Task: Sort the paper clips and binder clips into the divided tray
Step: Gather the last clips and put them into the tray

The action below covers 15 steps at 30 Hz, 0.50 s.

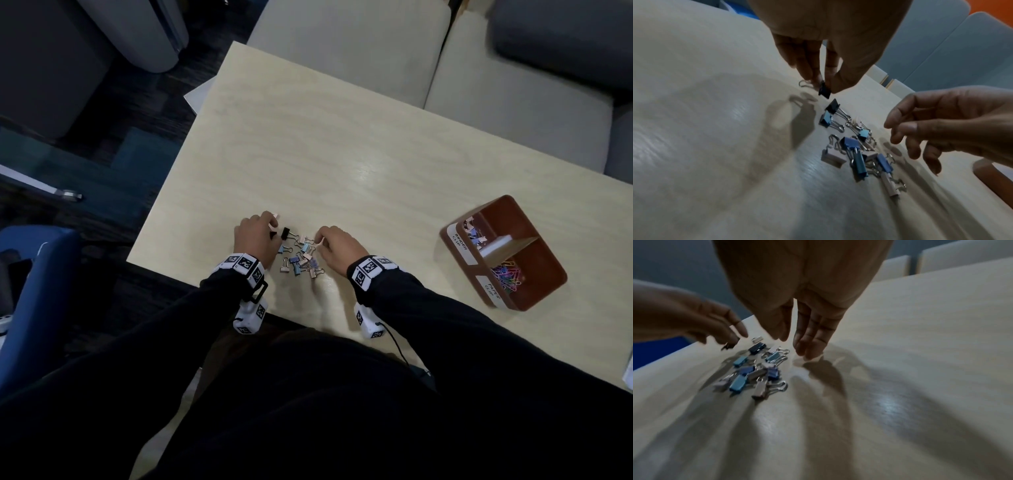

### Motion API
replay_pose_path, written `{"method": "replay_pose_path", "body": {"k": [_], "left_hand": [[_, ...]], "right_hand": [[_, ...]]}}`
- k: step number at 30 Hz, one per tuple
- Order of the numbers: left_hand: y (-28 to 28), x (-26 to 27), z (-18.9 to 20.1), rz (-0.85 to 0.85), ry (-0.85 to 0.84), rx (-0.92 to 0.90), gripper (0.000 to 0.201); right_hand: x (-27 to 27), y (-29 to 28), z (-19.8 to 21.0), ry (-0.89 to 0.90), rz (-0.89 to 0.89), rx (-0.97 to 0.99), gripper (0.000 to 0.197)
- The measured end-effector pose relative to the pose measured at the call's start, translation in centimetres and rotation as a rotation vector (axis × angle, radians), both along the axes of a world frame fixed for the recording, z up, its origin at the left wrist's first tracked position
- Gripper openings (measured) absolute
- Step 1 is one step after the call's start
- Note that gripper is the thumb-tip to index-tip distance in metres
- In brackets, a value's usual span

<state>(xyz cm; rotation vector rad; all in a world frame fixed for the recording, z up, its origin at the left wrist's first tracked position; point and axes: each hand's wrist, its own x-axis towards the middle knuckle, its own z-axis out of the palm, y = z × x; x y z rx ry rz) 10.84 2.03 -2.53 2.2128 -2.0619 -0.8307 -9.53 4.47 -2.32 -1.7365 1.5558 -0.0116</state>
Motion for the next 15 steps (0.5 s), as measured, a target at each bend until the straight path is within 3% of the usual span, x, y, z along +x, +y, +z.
{"method": "replay_pose_path", "body": {"k": [4,6,11,15], "left_hand": [[0.2,0.0,0.4,-0.062,0.003,-0.034,0.017],[0.4,0.0,0.1,-0.078,0.046,0.038,0.020],[1.4,0.3,-0.7,-0.224,0.067,0.101,0.027],[2.1,0.1,-0.9,-0.300,0.019,0.123,0.030]], "right_hand": [[1.2,0.6,0.2,0.150,0.244,-0.040,0.039],[1.5,0.9,-0.2,0.178,0.307,-0.067,0.039],[1.6,0.9,-0.6,0.123,0.239,-0.030,0.019],[0.7,0.5,-0.9,0.035,0.080,0.024,0.009]]}}
